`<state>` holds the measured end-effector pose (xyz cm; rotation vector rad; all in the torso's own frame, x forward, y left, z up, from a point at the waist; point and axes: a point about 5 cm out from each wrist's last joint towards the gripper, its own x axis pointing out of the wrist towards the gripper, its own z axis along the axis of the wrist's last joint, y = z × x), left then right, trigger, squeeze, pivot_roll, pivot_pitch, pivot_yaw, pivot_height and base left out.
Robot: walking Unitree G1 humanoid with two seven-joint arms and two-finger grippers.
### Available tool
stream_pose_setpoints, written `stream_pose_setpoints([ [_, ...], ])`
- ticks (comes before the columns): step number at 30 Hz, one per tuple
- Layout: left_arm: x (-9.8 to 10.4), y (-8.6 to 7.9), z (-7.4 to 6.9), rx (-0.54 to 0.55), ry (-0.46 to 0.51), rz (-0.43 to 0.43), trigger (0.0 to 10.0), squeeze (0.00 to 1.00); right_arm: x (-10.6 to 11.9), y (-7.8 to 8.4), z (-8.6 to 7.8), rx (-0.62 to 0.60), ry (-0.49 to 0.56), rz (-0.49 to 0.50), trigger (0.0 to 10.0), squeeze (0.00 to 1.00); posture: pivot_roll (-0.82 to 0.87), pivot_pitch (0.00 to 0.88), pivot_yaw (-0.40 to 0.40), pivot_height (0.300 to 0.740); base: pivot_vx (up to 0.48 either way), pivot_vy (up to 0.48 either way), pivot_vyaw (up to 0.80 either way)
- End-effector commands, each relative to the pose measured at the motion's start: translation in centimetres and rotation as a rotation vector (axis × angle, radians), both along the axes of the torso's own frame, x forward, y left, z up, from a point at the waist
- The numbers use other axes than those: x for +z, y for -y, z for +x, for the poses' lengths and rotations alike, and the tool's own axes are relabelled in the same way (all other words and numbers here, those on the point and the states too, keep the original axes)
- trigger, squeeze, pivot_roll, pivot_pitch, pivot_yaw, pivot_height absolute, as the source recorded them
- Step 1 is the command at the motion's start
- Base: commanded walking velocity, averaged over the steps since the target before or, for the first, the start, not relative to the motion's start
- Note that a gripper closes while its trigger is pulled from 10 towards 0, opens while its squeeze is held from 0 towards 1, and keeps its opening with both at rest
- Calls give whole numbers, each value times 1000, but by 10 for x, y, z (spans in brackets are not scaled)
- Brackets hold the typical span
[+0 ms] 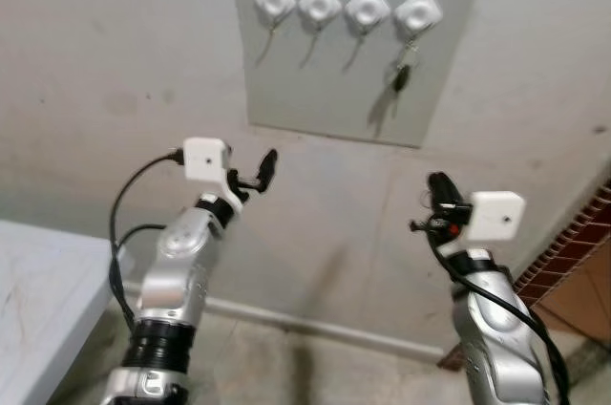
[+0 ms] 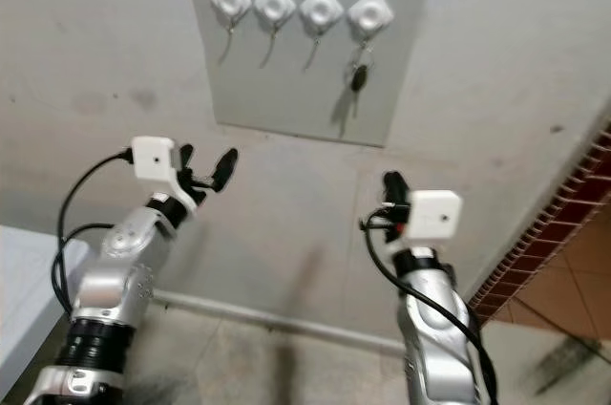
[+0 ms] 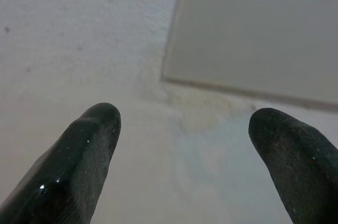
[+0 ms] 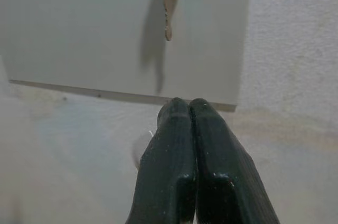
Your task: Hang keys on a hook
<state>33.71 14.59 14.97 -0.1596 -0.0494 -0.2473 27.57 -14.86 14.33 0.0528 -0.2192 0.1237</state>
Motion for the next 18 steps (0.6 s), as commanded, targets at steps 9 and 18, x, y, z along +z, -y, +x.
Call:
stream_pose_setpoints([
  [9, 20, 15, 5, 7, 92, -15, 10000, 0, 7, -9, -1, 129, 23, -11, 10000, 0, 110, 59, 19, 740, 89, 0, 0],
  [18, 37, 34, -8, -98, 232, 78, 10000, 0, 25, -26, -3, 293, 82, -5, 10000, 0, 111, 63, 14, 740, 0, 0, 0],
])
